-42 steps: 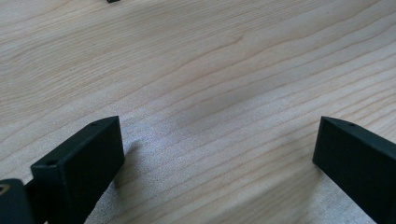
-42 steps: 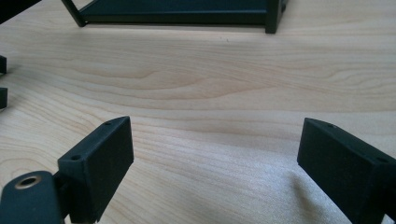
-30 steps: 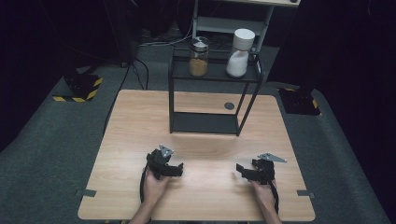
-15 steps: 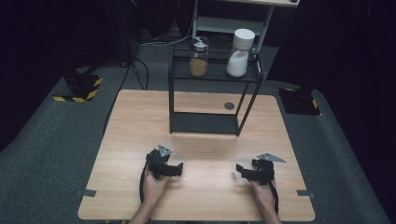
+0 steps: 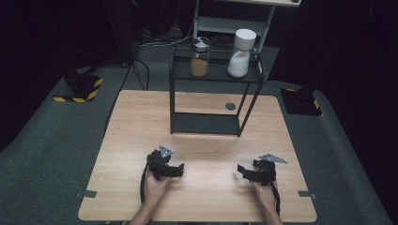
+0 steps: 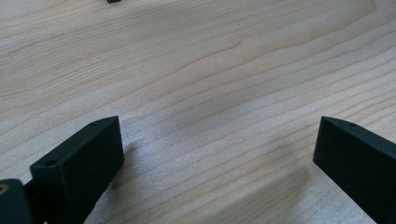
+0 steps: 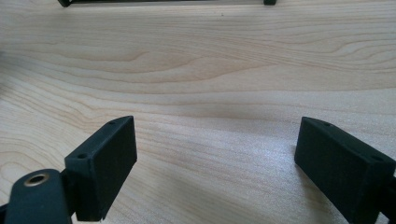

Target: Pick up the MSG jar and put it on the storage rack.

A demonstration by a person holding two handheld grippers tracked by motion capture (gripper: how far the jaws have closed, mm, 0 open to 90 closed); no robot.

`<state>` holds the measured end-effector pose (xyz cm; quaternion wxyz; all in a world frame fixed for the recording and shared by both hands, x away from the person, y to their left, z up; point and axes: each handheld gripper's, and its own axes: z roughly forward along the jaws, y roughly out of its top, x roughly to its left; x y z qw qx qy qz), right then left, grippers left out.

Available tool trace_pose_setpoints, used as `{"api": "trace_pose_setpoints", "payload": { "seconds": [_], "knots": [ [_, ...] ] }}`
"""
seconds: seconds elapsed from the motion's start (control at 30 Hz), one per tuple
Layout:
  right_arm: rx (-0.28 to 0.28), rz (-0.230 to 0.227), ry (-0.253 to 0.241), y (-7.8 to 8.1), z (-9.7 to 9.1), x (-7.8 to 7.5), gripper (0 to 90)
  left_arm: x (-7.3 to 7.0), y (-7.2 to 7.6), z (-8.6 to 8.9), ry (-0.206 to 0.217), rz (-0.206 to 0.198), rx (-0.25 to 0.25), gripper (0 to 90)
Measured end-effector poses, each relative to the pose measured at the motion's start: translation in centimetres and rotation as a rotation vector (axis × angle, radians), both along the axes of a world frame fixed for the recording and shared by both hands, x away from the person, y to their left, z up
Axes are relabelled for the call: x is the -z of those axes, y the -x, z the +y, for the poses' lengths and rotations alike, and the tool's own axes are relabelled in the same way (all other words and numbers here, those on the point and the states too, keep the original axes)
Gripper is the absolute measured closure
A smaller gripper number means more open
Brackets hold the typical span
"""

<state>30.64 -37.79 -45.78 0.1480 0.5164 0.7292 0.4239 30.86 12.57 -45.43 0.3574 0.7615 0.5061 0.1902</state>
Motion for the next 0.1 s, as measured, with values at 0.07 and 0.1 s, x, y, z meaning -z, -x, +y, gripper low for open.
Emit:
{"api": "trace_pose_setpoints", "payload": {
  "seconds": [0.07, 0.1],
  "knots": [
    [0.001, 0.0, 0.002, 0.02, 0.04, -0.02, 12.3, -0.01, -0.01, 0.01, 0.0, 0.0, 0.0, 1.9],
    [0.001, 0.0, 0.002, 0.03, 0.04, -0.01, 12.5, 0.01, -0.01, 0.01, 0.001, 0.0, 0.0, 1.9]
  ]
}}
